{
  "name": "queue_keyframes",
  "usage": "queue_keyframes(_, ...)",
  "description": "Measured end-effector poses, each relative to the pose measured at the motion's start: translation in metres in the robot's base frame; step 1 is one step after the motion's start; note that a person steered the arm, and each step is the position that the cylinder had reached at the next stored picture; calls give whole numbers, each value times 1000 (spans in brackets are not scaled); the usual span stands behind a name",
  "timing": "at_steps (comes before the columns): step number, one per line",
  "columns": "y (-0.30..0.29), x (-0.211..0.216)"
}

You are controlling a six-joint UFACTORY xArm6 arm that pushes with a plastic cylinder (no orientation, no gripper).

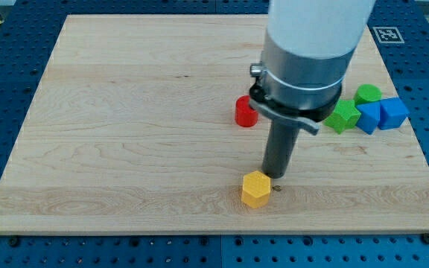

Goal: Point your arm to the right side of red circle

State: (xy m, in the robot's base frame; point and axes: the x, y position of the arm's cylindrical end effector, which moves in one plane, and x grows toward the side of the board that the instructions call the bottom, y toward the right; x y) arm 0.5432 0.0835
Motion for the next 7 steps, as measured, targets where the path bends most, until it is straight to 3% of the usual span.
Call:
queue_keyframes(3, 13, -67)
queue_keyframes(7, 13, -97)
